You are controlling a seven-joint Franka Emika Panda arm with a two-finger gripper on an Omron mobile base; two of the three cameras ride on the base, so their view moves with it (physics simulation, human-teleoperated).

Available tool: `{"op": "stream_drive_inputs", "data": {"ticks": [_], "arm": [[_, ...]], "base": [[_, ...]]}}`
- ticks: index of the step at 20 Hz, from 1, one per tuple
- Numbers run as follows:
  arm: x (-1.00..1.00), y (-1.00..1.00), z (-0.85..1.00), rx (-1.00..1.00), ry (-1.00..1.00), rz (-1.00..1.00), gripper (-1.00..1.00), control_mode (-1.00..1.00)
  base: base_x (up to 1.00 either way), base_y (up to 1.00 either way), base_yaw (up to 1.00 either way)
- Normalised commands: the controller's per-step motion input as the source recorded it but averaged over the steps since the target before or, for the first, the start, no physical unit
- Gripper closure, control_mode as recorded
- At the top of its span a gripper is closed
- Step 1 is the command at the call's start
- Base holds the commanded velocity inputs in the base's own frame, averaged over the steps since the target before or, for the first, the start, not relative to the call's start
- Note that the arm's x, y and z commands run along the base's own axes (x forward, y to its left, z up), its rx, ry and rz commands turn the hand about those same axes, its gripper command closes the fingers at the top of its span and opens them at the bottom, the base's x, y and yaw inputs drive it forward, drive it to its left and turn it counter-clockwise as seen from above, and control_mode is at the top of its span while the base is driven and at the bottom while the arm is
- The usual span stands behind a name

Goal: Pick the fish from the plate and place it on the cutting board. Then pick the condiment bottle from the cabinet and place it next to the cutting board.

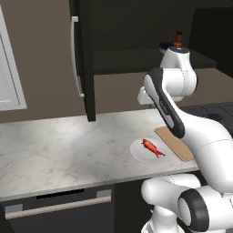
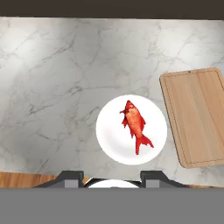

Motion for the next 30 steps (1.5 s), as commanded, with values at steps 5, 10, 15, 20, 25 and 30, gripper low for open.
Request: {"op": "stream_drive_inputs", "data": {"ticks": [5, 10, 15, 20, 25, 30], "arm": [[0.00, 0.00, -0.11, 0.00, 0.00, 0.00, -1.00, -1.00], [0.00, 0.00, -0.22, 0.00, 0.02, 0.00, -1.00, -1.00], [0.00, -0.01, -0.20, 0.00, 0.04, 0.00, -1.00, -1.00], [0.00, -0.02, -0.21, 0.00, 0.08, 0.00, -1.00, -1.00], [0.00, -0.04, -0.19, 0.00, 0.06, 0.00, -1.00, -1.00], [-0.03, -0.04, -0.20, 0.00, 0.04, 0.00, -1.00, -1.00]], "base": [[0.00, 0.00, 0.00], [0.00, 0.00, 0.00], [0.00, 0.00, 0.00], [0.00, 0.00, 0.00], [0.00, 0.00, 0.00], [0.00, 0.00, 0.00]]}}
